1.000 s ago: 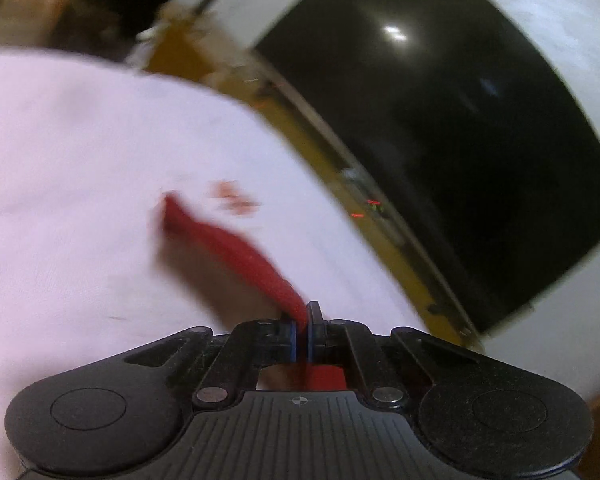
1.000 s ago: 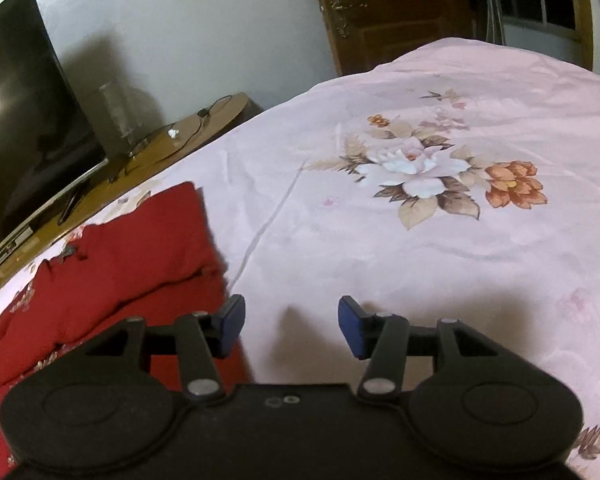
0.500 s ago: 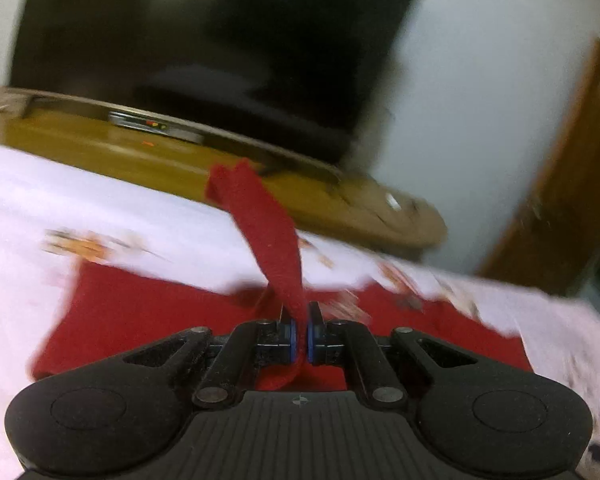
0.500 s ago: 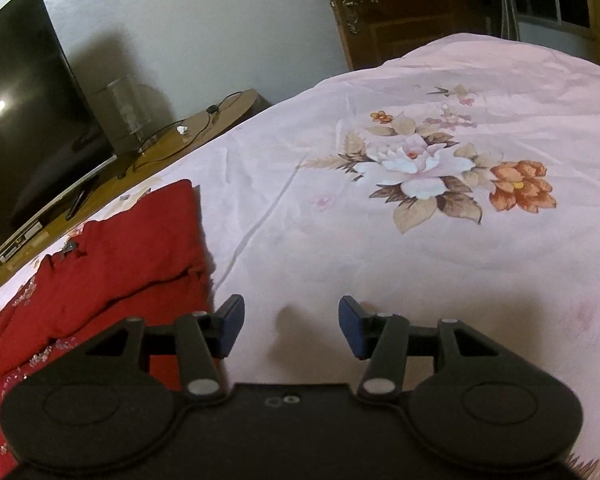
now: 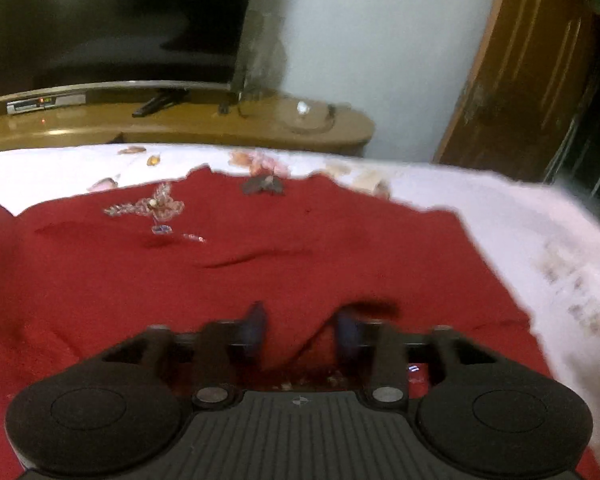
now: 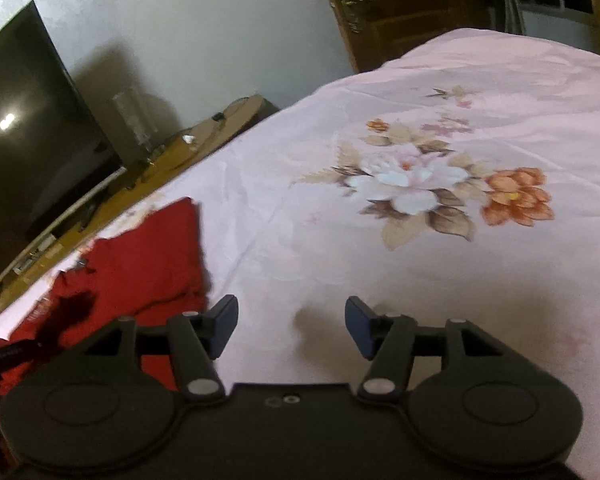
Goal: Fold small clothes
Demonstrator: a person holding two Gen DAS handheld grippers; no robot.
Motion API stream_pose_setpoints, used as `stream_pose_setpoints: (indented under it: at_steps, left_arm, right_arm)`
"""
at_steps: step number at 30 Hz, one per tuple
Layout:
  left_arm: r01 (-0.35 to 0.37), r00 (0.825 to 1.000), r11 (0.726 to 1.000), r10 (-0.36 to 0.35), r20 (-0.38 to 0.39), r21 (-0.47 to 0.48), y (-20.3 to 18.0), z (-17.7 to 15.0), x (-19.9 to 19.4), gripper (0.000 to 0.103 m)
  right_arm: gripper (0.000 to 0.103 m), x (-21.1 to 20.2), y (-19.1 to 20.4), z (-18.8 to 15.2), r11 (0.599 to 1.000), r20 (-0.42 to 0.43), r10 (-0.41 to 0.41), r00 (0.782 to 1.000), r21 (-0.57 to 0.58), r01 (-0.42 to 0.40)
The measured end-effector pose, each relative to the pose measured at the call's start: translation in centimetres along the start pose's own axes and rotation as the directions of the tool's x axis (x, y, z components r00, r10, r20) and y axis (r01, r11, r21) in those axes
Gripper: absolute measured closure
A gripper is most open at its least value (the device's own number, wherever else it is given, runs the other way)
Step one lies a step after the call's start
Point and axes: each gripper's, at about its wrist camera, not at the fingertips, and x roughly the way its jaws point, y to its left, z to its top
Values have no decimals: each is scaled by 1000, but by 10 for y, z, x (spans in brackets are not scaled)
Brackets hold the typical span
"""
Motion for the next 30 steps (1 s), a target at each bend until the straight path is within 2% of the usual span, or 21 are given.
stream_pose_setpoints:
  at_steps: [1, 4, 6, 8, 11, 13, 16, 21, 24, 25, 26, 27, 28, 30]
  left_arm:
    - [-16, 1000, 1000, 16, 24, 0, 5, -1, -11, 48]
    - [-46, 996, 998, 50, 79, -45, 31, -5, -44, 47]
    - [-103, 989, 992, 110, 100, -68, 57, -11, -61, 47]
    - [-180, 976, 980, 189, 104, -90, 83, -24, -82, 47]
    - [-246, 966, 960, 254, 51, -135, 119, -39, -92, 47]
    - [-270, 961, 951, 277, 22, -153, 136, -46, -93, 47]
    - [-276, 960, 946, 278, -15, -172, 152, -52, -90, 47]
    - [-262, 965, 952, 263, -12, -159, 156, -60, -86, 47]
    - [-259, 965, 952, 260, -15, -164, 157, -56, -82, 47]
    - [-257, 966, 952, 258, -17, -168, 158, -55, -81, 48]
    - [-249, 968, 954, 249, -20, -168, 160, -55, -81, 48]
    - [-245, 969, 956, 244, -23, -161, 159, -53, -80, 48]
    - [-245, 969, 958, 244, -26, -150, 159, -53, -79, 48]
    - [-247, 969, 960, 245, -28, -135, 158, -52, -77, 48]
  right_arm:
    - [44, 3, 5, 1, 1000, -1, 26, 1000, 5, -26]
    - [44, 18, 28, 4, 992, -17, 123, 992, 29, -123]
    - [44, 33, 50, 3, 974, -41, 218, 975, 63, -216]
    - [44, 52, 75, -1, 947, -79, 314, 946, 101, -306]
    - [44, 80, 113, -9, 894, -153, 440, 885, 163, -417]
    - [44, 99, 133, -15, 872, -201, 483, 852, 198, -447]
    - [44, 122, 150, -22, 856, -253, 508, 823, 256, -450]
    - [43, 133, 160, -24, 850, -279, 513, 812, 295, -436]
    - [49, 133, 166, -24, 856, -282, 506, 815, 278, -435]
    - [56, 134, 170, -24, 865, -284, 492, 823, 262, -427]
    - [68, 135, 173, -24, 878, -287, 472, 834, 236, -416]
    - [77, 135, 177, -23, 893, -287, 447, 847, 201, -403]
    - [91, 135, 179, -22, 905, -283, 424, 860, 165, -392]
    - [92, 129, 182, -14, 913, -249, 408, 878, 94, -397]
